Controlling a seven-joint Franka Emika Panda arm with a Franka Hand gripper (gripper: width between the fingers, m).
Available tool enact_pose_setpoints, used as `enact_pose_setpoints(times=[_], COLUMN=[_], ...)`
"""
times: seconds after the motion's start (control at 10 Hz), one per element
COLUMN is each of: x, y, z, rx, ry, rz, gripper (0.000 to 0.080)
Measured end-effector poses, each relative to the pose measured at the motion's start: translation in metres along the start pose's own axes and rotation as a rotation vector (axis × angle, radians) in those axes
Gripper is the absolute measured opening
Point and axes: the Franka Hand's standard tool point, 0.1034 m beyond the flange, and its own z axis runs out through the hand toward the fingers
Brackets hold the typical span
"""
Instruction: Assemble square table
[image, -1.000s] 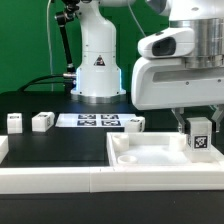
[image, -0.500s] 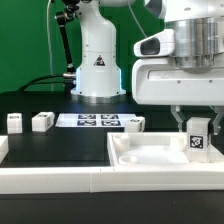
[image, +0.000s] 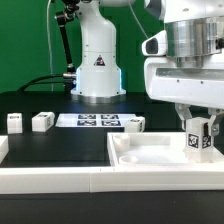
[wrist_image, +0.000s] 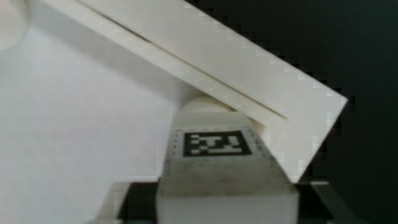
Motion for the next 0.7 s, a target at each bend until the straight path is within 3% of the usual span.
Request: enact_pose_setpoints(times=[0.7], x=[-0.0021], y=[-0.0015], z=[0.0010], rx=[0.006], ry=[-0.014], rz=[0.276], gripper=[0.0290])
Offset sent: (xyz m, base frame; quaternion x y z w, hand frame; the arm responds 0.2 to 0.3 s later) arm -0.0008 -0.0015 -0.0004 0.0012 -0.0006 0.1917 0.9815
